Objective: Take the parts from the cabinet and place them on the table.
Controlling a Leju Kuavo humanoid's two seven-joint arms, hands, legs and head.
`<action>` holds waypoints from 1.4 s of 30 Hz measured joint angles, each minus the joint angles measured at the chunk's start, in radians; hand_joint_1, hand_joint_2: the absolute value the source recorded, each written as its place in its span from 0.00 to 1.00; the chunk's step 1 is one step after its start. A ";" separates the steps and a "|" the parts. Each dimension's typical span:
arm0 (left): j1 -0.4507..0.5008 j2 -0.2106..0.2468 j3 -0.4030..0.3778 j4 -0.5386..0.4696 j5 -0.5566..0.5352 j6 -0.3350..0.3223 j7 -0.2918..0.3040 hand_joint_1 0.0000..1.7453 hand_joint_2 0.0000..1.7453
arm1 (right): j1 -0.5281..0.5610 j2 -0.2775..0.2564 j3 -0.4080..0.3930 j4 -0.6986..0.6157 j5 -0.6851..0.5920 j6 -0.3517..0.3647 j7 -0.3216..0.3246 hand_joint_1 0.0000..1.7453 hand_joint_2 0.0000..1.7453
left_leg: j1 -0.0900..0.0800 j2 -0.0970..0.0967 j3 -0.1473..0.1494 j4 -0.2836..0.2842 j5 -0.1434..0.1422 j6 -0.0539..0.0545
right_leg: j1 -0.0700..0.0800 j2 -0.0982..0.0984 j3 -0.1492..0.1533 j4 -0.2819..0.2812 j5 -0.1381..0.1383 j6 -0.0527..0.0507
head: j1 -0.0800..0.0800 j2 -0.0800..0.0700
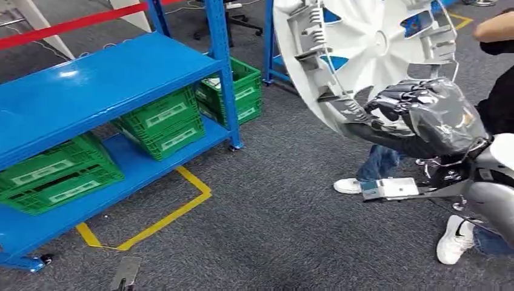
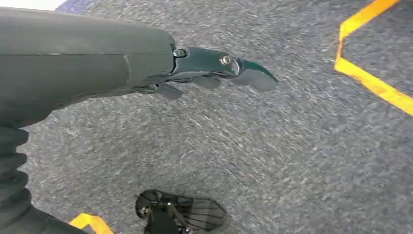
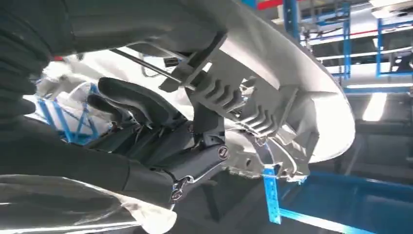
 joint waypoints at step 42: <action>0.038 0.060 0.097 0.000 0.079 -0.010 0.011 0.00 1.00 | -0.132 0.065 0.224 -0.012 0.016 -0.016 0.067 1.00 1.00 | 0.012 0.106 -0.008 -0.006 0.008 0.014 | 0.010 -0.135 -0.012 0.061 -0.014 0.008 | 0.017 0.000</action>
